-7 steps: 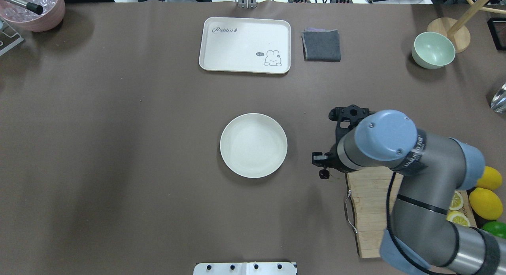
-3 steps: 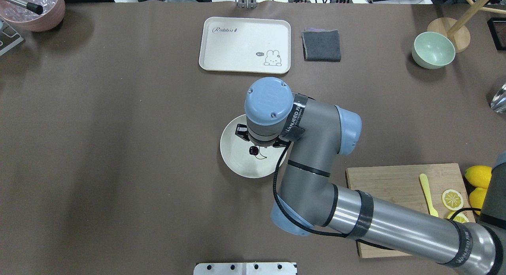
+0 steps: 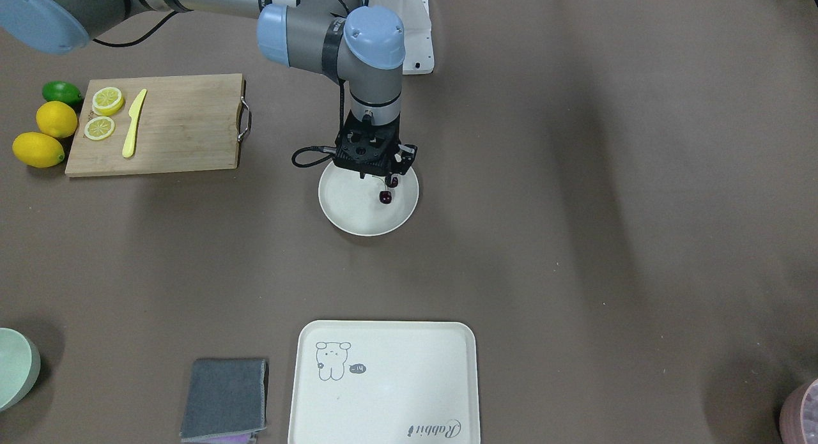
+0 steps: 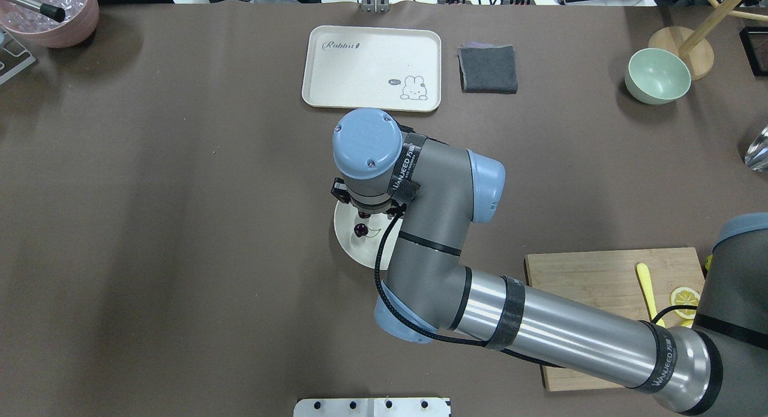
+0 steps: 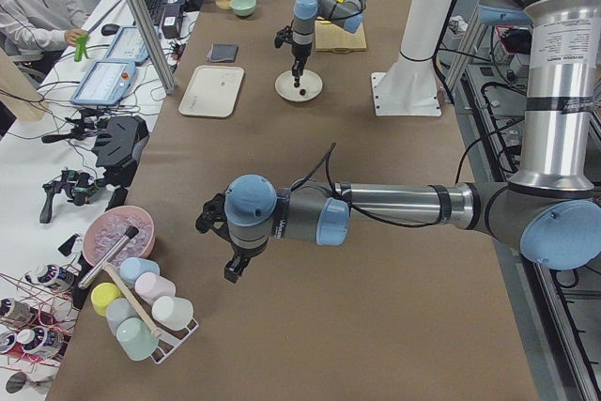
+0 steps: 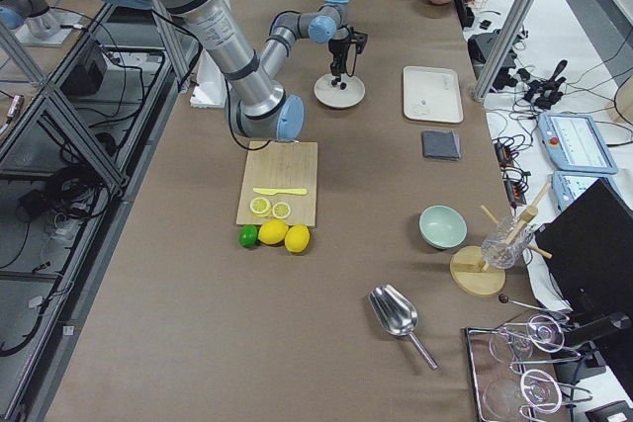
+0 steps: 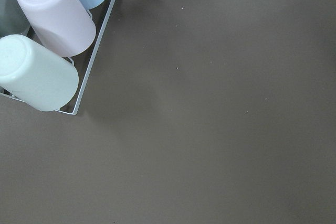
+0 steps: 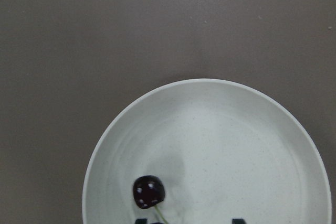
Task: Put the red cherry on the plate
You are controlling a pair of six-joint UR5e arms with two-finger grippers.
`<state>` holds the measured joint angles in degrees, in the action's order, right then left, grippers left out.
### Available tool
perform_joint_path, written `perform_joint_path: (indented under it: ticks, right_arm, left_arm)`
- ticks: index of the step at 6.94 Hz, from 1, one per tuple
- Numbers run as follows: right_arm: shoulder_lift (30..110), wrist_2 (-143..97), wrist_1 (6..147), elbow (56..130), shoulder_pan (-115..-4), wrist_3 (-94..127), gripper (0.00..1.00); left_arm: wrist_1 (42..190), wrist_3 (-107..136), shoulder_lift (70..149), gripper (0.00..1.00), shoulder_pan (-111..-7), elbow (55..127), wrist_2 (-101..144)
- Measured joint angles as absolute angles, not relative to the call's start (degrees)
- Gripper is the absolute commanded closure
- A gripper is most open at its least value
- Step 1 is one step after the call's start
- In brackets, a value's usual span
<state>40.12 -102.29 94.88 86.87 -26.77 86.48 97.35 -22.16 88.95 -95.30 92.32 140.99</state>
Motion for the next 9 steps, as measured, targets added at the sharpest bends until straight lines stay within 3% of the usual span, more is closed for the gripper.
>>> perform_joint_path:
  ticks: [3,7,9]
  right_arm:
    - [43.2,-103.33,95.26,91.38,-28.32,84.23,0.0]
    - [60.78,-111.15,97.51,107.44,-39.83,66.62,0.0]
    - [68.92,-114.17,98.48,111.3,-50.0,50.78,0.0]
  left_arm:
    - [91.96,-22.07,89.48,0.02,-95.08,92.3,140.25]
    - [68.33,-18.69,93.79,0.02,-94.46,99.72,134.62]
    - [65.18,-14.58,94.06,0.02,-91.37,104.69,134.56]
